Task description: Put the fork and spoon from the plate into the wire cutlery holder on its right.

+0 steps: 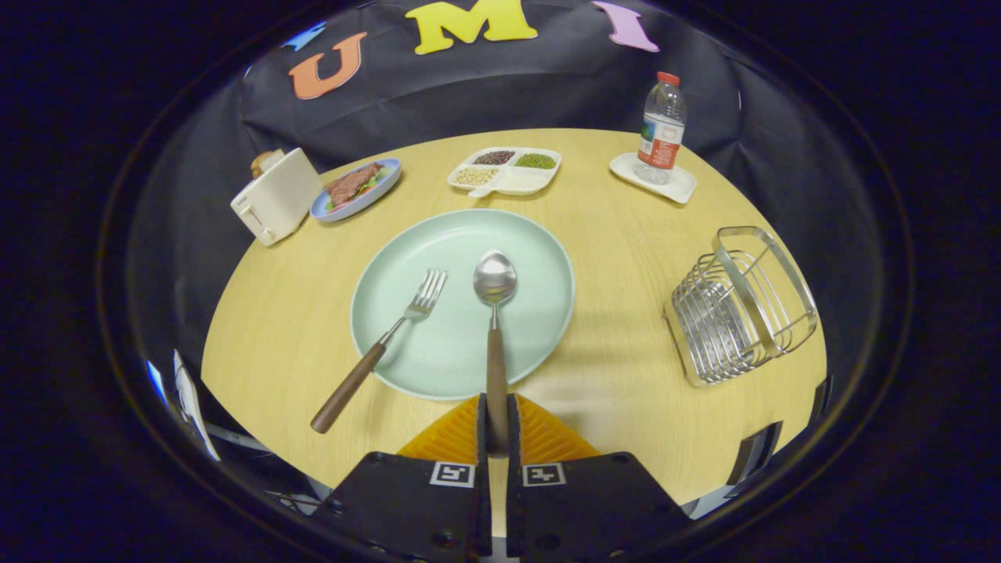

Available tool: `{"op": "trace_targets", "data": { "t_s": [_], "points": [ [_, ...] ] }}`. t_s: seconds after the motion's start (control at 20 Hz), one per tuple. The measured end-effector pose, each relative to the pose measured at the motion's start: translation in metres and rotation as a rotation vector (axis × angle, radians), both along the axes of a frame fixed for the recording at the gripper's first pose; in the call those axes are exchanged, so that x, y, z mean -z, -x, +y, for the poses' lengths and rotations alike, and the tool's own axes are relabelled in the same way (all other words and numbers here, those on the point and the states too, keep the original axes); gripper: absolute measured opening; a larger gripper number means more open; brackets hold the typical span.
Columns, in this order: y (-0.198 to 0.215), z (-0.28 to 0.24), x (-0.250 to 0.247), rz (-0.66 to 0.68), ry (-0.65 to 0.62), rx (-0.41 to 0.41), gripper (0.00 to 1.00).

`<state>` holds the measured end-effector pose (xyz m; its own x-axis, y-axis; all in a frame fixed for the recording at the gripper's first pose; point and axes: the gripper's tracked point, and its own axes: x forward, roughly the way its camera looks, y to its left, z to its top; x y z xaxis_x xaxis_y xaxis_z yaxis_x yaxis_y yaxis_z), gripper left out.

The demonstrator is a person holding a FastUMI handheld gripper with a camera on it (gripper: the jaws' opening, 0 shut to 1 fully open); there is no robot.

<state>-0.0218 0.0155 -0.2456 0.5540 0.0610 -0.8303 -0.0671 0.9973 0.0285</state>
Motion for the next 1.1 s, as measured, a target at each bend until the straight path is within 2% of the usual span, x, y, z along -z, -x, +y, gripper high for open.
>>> {"op": "trace_targets", "data": {
  "t_s": [0.05, 0.15, 0.4, 0.65, 0.8, 1.1],
  "points": [
    [-0.001, 0.0, -0.003, -0.006, -0.02, 0.005, 0.07],
    [0.001, 0.0, -0.011, -0.021, -0.062, 0.018, 0.0],
    [0.003, -0.004, -0.025, -0.064, -0.095, 0.024, 0.01],
    [0.012, -0.005, -0.047, -0.106, -0.11, -0.017, 0.01],
    [0.022, -0.008, -0.076, -0.09, -0.176, -0.036, 0.0],
    [0.033, -0.073, -0.138, -0.083, -0.196, 0.011, 0.0]
  ]
}}
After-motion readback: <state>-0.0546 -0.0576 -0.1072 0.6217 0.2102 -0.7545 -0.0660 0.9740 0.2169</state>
